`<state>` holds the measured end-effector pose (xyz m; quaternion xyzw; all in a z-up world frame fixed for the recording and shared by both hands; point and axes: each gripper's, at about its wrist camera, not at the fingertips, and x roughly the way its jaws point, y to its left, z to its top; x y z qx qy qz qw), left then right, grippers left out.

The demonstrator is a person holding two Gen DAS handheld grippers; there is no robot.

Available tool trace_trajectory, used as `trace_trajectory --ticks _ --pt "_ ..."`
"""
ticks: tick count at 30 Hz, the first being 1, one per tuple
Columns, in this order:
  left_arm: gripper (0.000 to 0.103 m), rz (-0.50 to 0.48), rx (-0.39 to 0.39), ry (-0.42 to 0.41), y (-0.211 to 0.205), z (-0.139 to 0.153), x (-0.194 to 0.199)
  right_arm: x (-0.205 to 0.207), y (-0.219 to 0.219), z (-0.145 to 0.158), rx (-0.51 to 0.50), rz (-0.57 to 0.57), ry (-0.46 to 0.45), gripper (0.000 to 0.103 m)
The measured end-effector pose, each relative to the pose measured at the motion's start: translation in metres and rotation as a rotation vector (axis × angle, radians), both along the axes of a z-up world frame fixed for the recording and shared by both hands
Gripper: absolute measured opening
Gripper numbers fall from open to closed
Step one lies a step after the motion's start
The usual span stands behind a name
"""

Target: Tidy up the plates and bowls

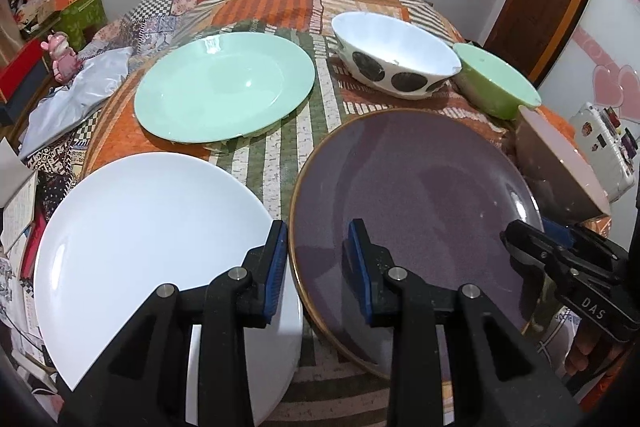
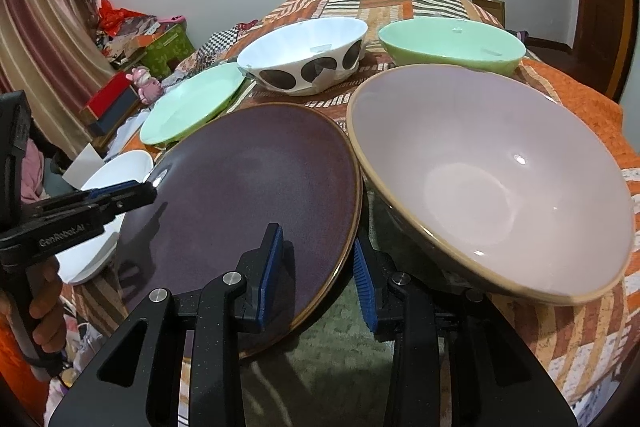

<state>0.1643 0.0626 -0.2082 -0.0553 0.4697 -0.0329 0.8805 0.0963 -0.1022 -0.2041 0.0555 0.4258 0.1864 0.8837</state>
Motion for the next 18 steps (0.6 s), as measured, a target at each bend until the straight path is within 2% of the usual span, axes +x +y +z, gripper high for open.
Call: trace_trajectory --ticks 6,12,18 --pt "0.034 0.01 -0.001 -0.041 0.002 0.013 -0.014 -0.008 -0.005 0.008 0.007 0.001 0.001 0.034" --pt "0.049 0.037 0.015 -0.094 0.009 0.03 -0.036 -0.019 -0.002 0.018 -0.005 0.017 -0.034 0.036" --pt "0.056 0.102 0.028 -0.14 0.029 0.043 -0.061 -0.027 0.006 0.031 -0.009 0.047 -0.079 0.045"
